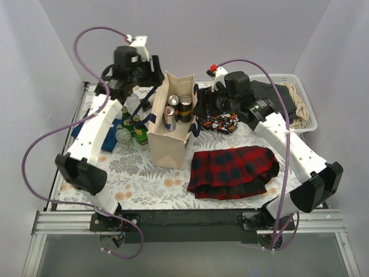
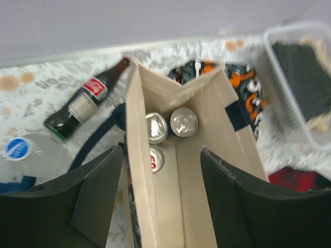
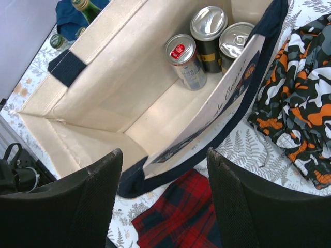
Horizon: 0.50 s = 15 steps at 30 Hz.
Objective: Take the beverage out of the canvas bag
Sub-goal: Place the drink at the center of the board.
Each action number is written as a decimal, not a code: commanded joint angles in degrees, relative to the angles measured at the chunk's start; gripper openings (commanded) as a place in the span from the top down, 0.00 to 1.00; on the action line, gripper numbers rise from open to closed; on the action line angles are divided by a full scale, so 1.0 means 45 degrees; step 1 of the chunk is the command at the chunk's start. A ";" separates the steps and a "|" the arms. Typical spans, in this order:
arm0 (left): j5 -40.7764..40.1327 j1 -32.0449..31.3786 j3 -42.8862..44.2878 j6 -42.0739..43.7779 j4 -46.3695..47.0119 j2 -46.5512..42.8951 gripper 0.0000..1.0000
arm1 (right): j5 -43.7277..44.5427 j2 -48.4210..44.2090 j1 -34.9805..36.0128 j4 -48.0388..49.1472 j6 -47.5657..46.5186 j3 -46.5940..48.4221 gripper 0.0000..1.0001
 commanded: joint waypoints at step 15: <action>-0.0339 -0.1807 0.1329 0.1647 -0.2519 0.2895 0.40 | -0.0493 0.1434 -0.0714 0.0431 -0.0665 0.0473 0.28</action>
